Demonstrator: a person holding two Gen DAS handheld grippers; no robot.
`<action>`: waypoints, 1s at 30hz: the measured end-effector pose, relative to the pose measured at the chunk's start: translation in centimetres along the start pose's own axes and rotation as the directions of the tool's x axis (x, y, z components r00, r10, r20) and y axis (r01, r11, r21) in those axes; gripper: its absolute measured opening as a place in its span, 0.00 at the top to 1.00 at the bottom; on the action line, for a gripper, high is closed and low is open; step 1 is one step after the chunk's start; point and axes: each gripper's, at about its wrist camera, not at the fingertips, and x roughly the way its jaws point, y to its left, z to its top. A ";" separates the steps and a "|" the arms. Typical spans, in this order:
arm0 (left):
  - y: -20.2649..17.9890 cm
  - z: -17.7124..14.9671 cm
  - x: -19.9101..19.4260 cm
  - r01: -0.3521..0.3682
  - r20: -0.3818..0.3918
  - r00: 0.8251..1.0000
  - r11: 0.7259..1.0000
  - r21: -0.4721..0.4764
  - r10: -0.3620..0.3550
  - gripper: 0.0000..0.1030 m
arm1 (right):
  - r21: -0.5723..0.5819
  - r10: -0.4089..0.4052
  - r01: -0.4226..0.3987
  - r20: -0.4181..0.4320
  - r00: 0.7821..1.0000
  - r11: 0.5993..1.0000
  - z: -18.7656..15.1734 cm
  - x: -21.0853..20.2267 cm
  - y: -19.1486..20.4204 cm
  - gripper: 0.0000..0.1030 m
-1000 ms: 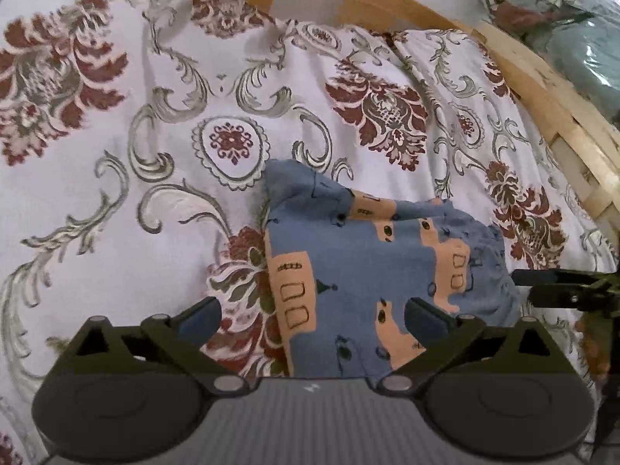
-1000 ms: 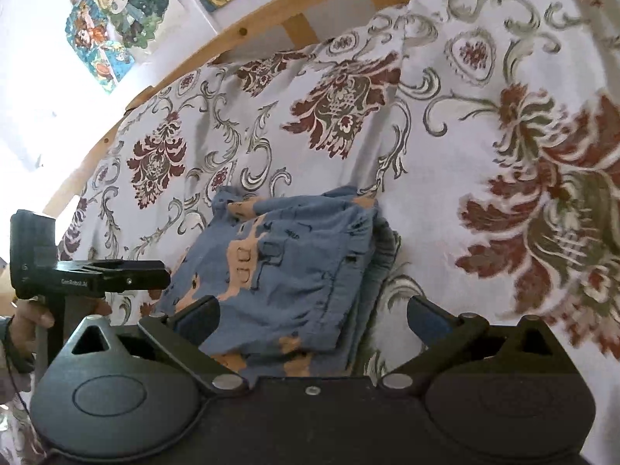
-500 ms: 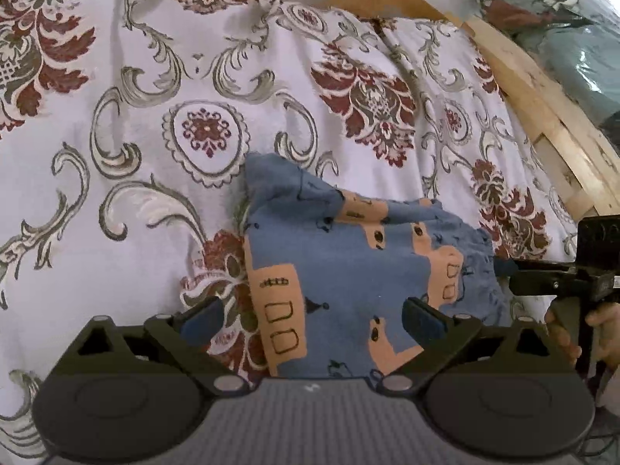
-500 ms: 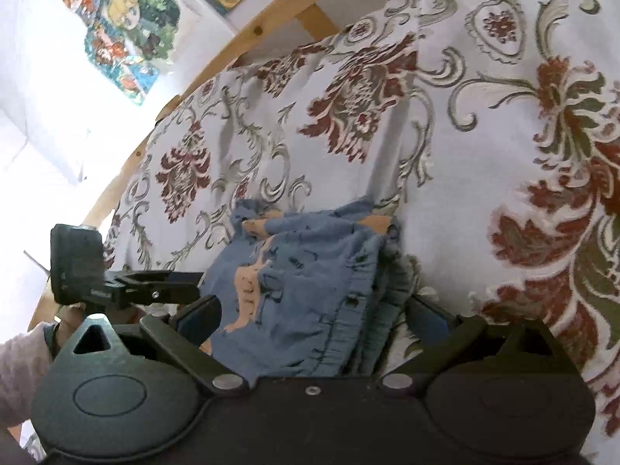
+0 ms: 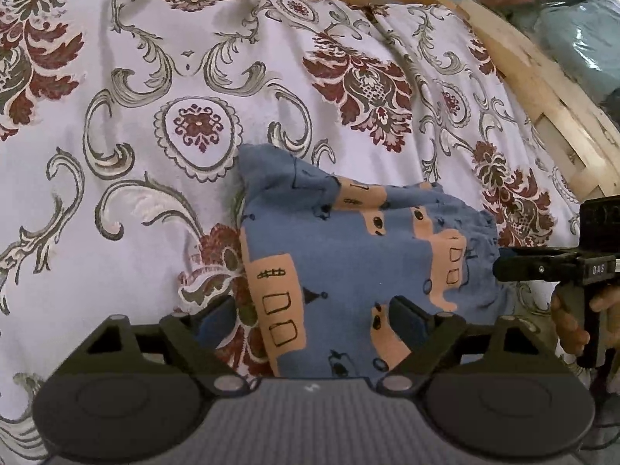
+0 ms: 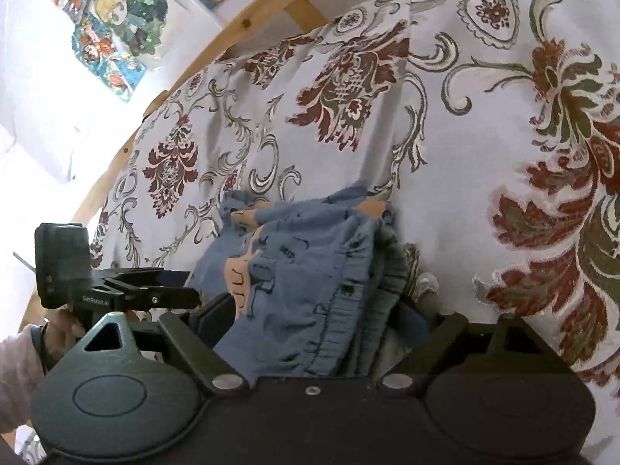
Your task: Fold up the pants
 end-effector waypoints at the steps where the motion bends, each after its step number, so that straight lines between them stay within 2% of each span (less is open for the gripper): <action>1: 0.0 0.0 0.1 0.000 -0.001 1.000 1.000 0.002 0.000 0.16 | -0.001 0.001 -0.001 0.001 1.000 1.000 -0.1 0.0 0.1 0.14; 2: -0.1 0.0 0.1 0.000 -0.001 1.000 1.000 0.003 0.000 0.17 | -0.005 0.003 -0.003 0.003 1.000 1.000 -0.2 0.0 0.2 0.16; 3: -0.1 -0.1 0.1 0.000 0.000 1.000 1.000 0.003 0.000 0.20 | -0.008 0.006 -0.006 0.004 1.000 1.000 -0.3 0.1 0.3 0.24; 6: -0.2 -0.2 -0.1 0.006 0.005 1.000 1.000 0.012 -0.006 0.31 | -0.025 -0.012 0.012 0.013 1.000 1.000 -0.7 0.0 0.6 0.36; 10: -0.2 -0.3 -0.5 0.006 0.018 1.000 1.000 0.029 -0.006 0.42 | 0.038 0.028 -0.030 0.037 0.999 0.999 -0.8 -0.4 -0.2 0.36; 16: 0.6 0.3 0.2 0.038 0.000 0.999 0.998 -0.046 -0.038 0.41 | 0.052 0.021 -0.023 0.031 0.999 0.998 -0.6 0.4 -0.4 0.29; 18: 0.7 0.3 0.4 0.039 0.000 0.999 0.998 -0.056 -0.039 0.41 | 0.025 0.000 -0.001 0.030 1.000 1.000 -0.6 0.6 0.2 0.31; 19: 0.6 0.3 0.4 0.031 -0.002 1.000 0.998 -0.052 -0.031 0.44 | 0.011 -0.016 0.015 0.034 0.999 1.000 -0.7 0.7 0.5 0.34; 20: 0.4 0.2 0.3 0.024 -0.003 1.000 0.999 -0.049 -0.024 0.45 | -0.003 -0.036 0.036 0.040 0.999 0.999 -0.8 0.6 0.8 0.45; 21: 0.3 0.2 0.3 0.019 -0.002 1.000 0.999 -0.048 -0.019 0.49 | -0.010 -0.050 0.050 0.043 0.998 0.999 -0.9 0.5 0.9 0.51; 24: 0.1 0.0 0.0 0.006 0.005 1.000 0.999 -0.046 -0.006 0.57 | -0.008 -0.051 0.051 0.057 0.997 0.999 -1.1 0.1 0.9 0.59; 28: 0.3 0.0 -0.1 0.002 0.008 1.000 0.999 -0.050 -0.002 0.63 | 0.016 -0.012 0.011 0.067 0.998 1.000 -1.1 -0.4 0.5 0.59; 30: 0.4 -0.1 -0.1 0.003 0.008 1.000 0.998 -0.059 -0.003 0.65 | 0.035 0.001 -0.003 0.060 0.998 0.999 -1.0 -0.3 0.2 0.49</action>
